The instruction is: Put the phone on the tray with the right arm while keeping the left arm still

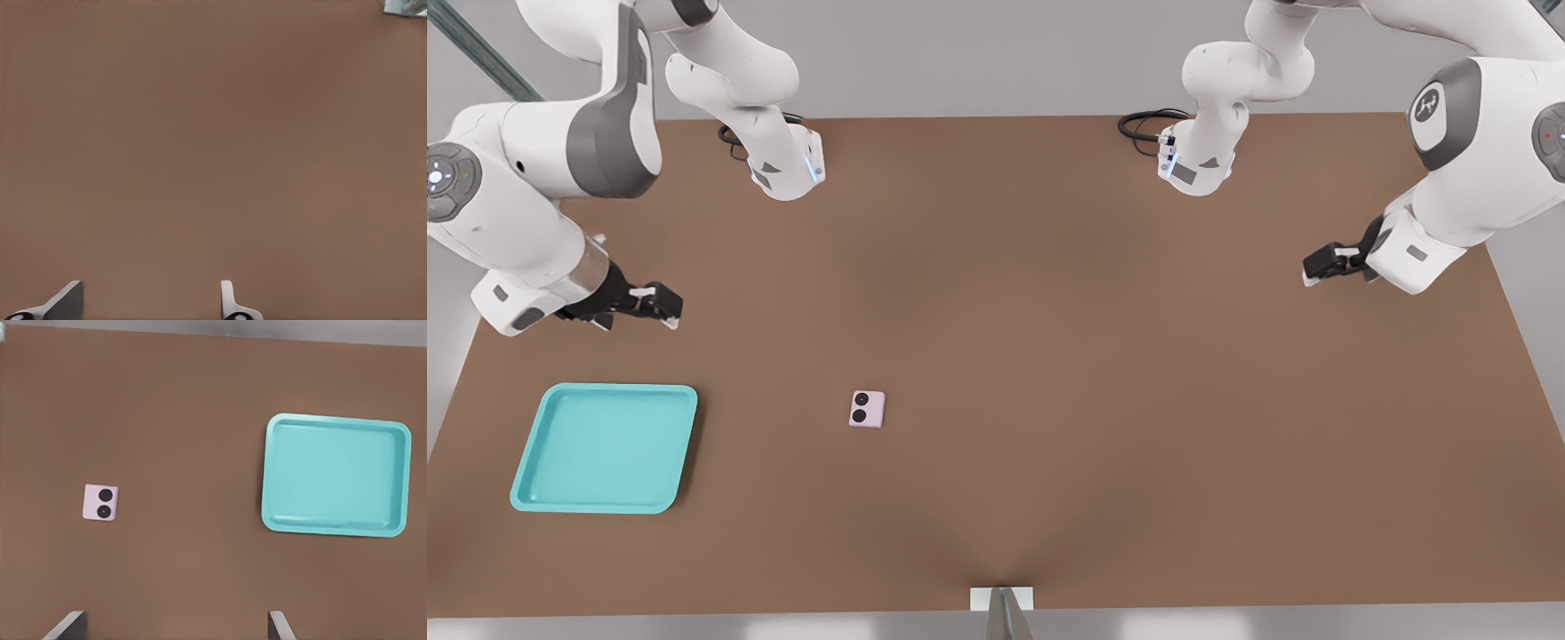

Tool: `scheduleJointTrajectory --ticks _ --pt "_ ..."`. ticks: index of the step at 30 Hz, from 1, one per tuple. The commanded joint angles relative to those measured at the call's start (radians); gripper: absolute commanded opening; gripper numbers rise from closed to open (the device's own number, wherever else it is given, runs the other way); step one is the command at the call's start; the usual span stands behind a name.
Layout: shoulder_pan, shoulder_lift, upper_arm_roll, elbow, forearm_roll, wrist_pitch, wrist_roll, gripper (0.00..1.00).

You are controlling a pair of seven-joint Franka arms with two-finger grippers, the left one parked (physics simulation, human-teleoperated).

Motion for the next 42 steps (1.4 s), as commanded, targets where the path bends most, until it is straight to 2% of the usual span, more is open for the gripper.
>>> scheduleJointTrajectory --ticks 1,3,4,5,6,7,8,10,15,19,24,31,42 --pt "0.01 0.006 0.001 0.004 0.002 0.051 0.026 1.0" --pt "0.147 0.144 -0.022 0.11 -0.003 0.042 0.049 1.0" --pt "0.213 0.236 -0.052 0.209 0.002 0.031 0.105 1.0" --pt "0.268 0.339 -0.05 0.311 0.0 0.0 0.22 1.0" --pt "0.318 0.411 -0.047 0.348 -0.006 0.02 0.358 1.0" --pt "0.323 0.471 0.019 0.388 -0.012 0.106 0.474 1.0" --pt "0.322 0.474 0.053 0.316 -0.023 0.238 0.55 1.0" --pt "0.305 0.436 0.056 0.05 -0.018 0.549 0.624 1.0" --pt "0.296 0.451 0.051 -0.051 -0.026 0.723 0.733 1.0" --pt "0.296 0.46 0.059 -0.155 -0.041 0.809 0.871 1.0" --pt "0.254 0.465 0.065 -0.234 -0.043 0.868 0.84 1.0" --pt "0.207 0.431 0.143 -0.346 -0.043 0.89 0.787 1.0" --pt "0.188 0.444 0.143 -0.451 -0.04 0.977 0.739 1.0"
